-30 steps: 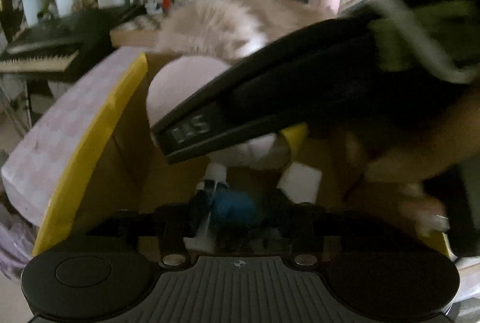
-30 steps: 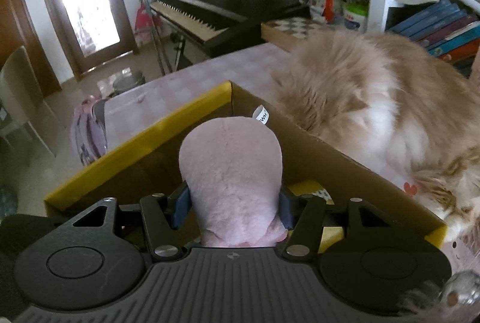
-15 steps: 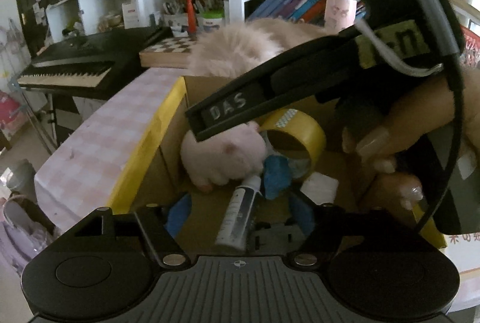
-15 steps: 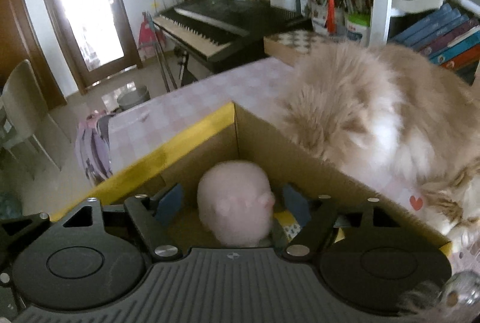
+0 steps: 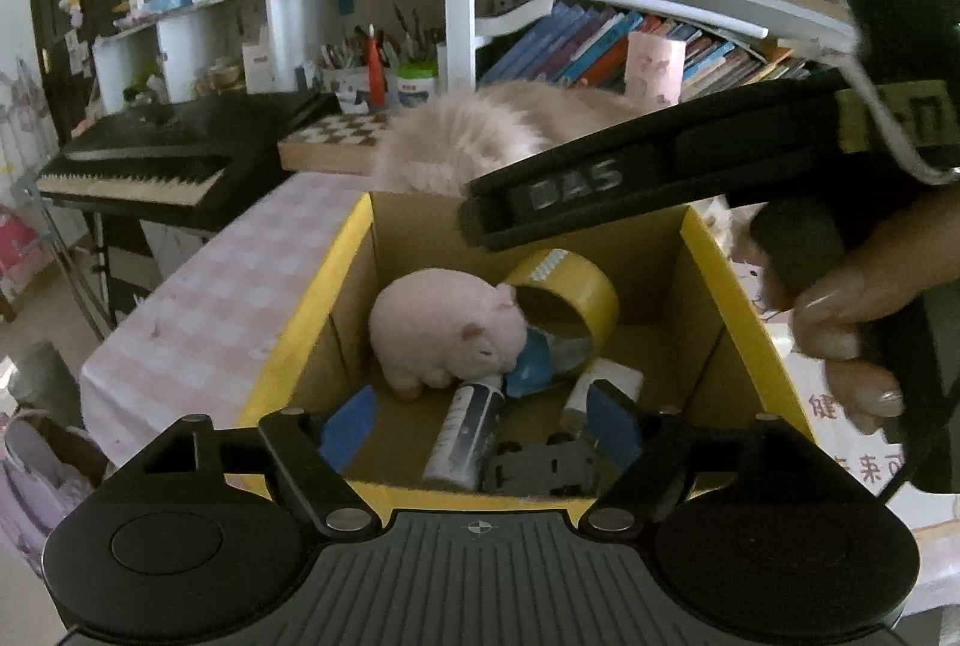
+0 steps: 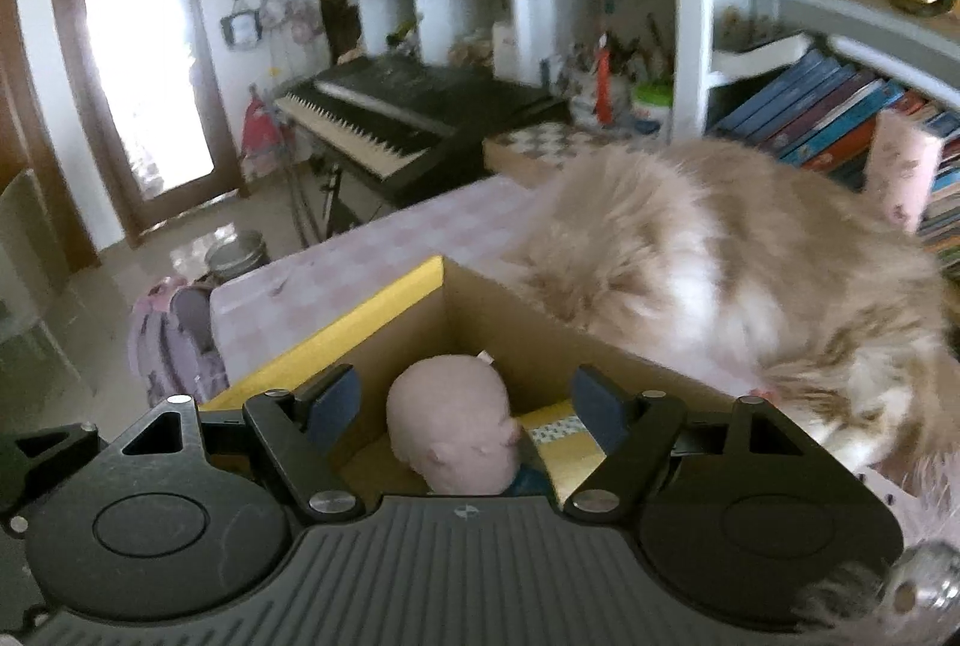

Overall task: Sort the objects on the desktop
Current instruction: 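Lower the pig and cloth into the box and open both grippers, then lift both grippers out of the box and move back over the table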

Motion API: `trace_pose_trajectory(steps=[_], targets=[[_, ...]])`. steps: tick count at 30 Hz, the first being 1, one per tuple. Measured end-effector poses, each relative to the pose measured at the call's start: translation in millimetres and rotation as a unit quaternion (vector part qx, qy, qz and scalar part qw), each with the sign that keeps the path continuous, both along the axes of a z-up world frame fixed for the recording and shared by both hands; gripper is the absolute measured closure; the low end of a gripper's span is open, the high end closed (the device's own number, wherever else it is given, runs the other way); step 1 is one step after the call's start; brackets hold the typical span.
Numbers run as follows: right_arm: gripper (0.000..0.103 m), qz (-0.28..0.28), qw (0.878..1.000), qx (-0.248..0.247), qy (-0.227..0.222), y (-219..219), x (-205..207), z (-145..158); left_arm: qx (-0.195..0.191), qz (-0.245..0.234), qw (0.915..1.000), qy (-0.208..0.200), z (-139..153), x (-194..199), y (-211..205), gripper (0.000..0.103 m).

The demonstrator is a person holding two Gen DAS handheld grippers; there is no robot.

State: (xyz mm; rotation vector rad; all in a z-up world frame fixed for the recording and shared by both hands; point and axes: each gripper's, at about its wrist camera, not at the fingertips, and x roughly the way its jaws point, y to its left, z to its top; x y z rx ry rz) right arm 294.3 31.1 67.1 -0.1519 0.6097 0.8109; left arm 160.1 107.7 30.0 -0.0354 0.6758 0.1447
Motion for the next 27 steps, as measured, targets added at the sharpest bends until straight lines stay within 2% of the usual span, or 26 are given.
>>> trace_pose_trajectory(steps=[6, 18, 27], targets=[[0.027, -0.042, 0.998, 0.017, -0.036, -31, -33, 16, 0.001, 0.011, 0.9995, -0.028, 13, -30, 6, 0.017], [0.027, -0.113, 0.990, 0.019, -0.081, -68, -116, 23, -0.013, 0.027, 0.9975, -0.063, 29, -89, 27, 0.016], [0.027, -0.136, 0.989, 0.016, -0.062, -83, -181, 2, -0.027, 0.014, 0.9981, -0.053, 20, -131, 25, 0.016]])
